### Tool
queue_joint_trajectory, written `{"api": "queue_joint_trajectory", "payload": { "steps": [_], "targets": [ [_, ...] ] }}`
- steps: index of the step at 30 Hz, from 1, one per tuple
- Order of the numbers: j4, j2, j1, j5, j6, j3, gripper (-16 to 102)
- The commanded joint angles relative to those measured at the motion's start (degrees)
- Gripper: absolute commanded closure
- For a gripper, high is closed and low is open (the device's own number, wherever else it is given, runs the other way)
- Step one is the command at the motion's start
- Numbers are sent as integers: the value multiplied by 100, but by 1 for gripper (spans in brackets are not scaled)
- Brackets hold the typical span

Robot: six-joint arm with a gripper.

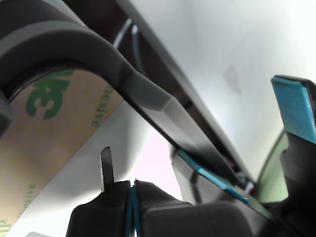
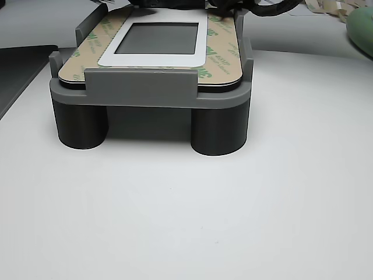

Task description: Peel off protective film from adhesive tape.

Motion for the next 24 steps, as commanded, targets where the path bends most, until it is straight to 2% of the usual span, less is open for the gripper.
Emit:
{"api": "queue_joint_trajectory", "payload": {
  "steps": [1, 13, 24],
  "targets": [
    [-105, 105, -114, -26, -26, -88, 96],
    [-457, 272, -123, -53, 62, 334, 96],
    [-193, 272, -26, 18, 211, 176, 96]
  ]
}}
